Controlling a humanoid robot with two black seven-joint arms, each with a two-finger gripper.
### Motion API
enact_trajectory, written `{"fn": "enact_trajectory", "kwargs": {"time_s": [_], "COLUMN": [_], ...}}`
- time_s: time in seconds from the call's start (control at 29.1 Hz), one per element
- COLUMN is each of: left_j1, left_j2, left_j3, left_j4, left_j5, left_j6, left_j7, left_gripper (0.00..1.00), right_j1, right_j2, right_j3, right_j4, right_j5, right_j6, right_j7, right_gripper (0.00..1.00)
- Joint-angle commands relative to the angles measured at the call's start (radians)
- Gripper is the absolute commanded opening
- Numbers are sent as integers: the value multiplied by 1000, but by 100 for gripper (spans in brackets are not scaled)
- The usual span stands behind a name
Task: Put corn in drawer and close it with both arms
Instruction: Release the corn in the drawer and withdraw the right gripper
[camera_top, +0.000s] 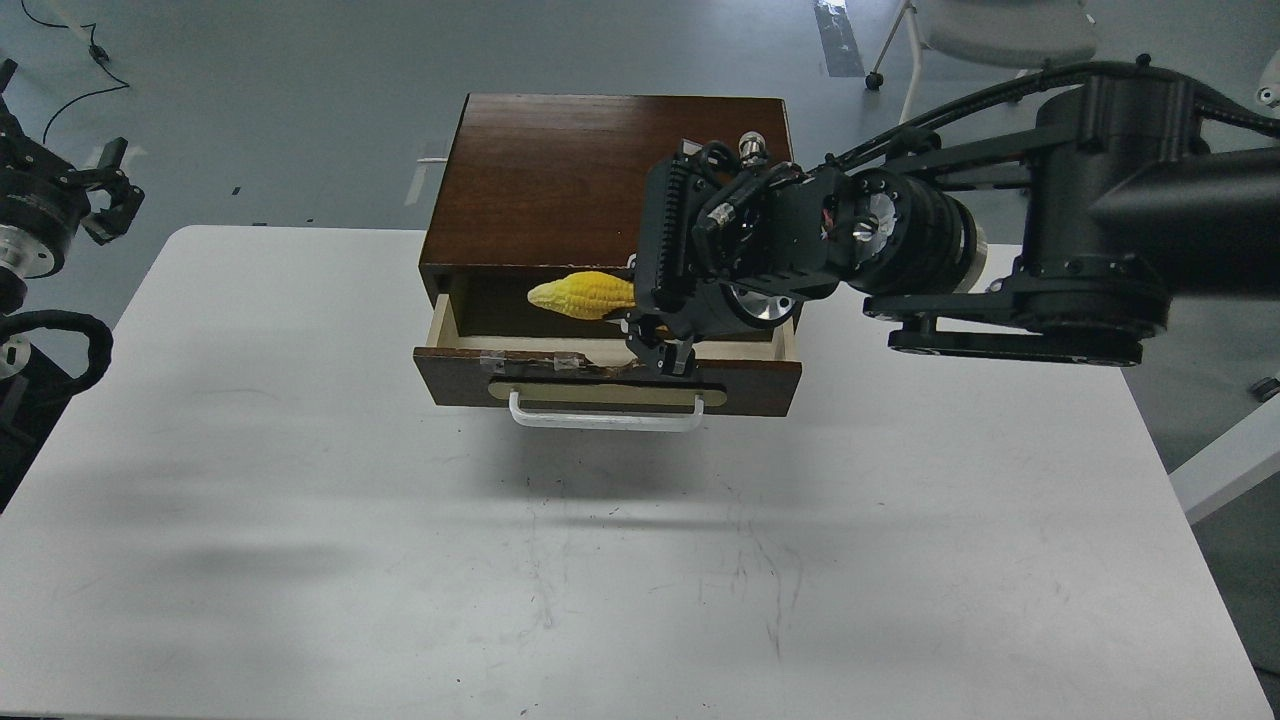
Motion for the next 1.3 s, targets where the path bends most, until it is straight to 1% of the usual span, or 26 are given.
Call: {"fn": "enact_trajectory", "kwargs": {"time_s": [0.0, 0.14, 0.24, 0.31, 0.38, 0.41, 0.45, 0.48, 0.52, 0.55, 0.58, 0.65, 0.72, 0.76, 0.82, 0.86, 0.93, 0.96, 1.03, 1.06, 1.1, 1.13, 1.27], "left_j1": [2, 2, 2, 2, -2, -6, -6, -11, -12, -14, -17, -24, -44, -72, -107, -129, -147, -165, -190, -218, -218, -233, -250], "left_j2": [1, 7, 7, 8, 11, 25, 25, 37, 47, 48, 48, 48, 45, 39, 35, 28, 16, 2, -7, -4, -4, 8, 80], "left_j3": [0, 0, 0, 0, 3, 14, 14, 17, 18, 18, 20, 20, 24, 35, 37, 37, 38, 43, 63, 77, 77, 81, 80], "left_j4": [0, 0, 0, 0, 0, -1, -1, -4, -11, -11, -11, -11, -11, -11, -12, -12, -12, -14, -23, -47, -47, -95, -254], "left_j5": [0, 0, 0, 0, 3, 9, 9, 11, 12, 12, 12, 31, 78, 151, 250, 299, 333, 363, 443, 510, 511, 566, 678], "left_j6": [0, 0, 0, 0, 0, 0, 0, 0, 0, 0, 0, 0, 0, 0, 0, 0, 0, 0, 0, 0, 0, 0, 0], "left_j7": [-4, -4, -5, -2, -1, 2, 2, 5, 5, 5, 4, 2, 2, 2, -11, -36, -76, -111, -117, -117, -117, -117, -117], "left_gripper": [98, 98, 98, 98, 98, 97, 97, 95, 90, 88, 77, 69, 67, 66, 58, 47, 36, 27, 19, 3, 3, 0, 0], "right_j1": [-17, -17, -17, -17, -19, -20, -20, -22, -26, -28, -30, -34, -42, -60, -88, -105, -128, -157, -198, -230, -230, -264, -361], "right_j2": [3, -1, -6, -29, -62, -81, -81, -99, -127, -142, -173, -211, -237, -266, -315, -355, -397, -427, -472, -496, -497, -518, -553], "right_j3": [7, 10, 30, 85, 155, 206, 206, 243, 275, 289, 310, 350, 387, 418, 455, 479, 494, 505, 527, 543, 544, 557, 613], "right_j4": [-6, -6, -9, -18, -44, -61, -61, -79, -102, -110, -133, -173, -196, -217, -239, -249, -256, -260, -273, -286, -286, -303, -404], "right_j5": [1, 1, 4, 25, 86, 163, 163, 241, 325, 359, 420, 493, 551, 629, 750, 843, 937, 1026, 1158, 1239, 1240, 1307, 1487], "right_j6": [-2, -2, -3, -3, 0, 1, 1, 1, 1, 1, 1, 0, 0, 1, 1, 1, -3, -5, -6, -6, -6, -5, -5], "right_j7": [0, 0, 0, 0, 2, 2, 2, 2, 0, 0, 0, 3, 5, 5, 5, 5, 5, 5, 5, 5, 5, 5, 8], "right_gripper": [63, 69, 70, 73, 77, 81, 81, 87, 93, 95, 96, 98, 98, 98, 98, 98, 98, 98, 98, 98, 98, 98, 98]}}
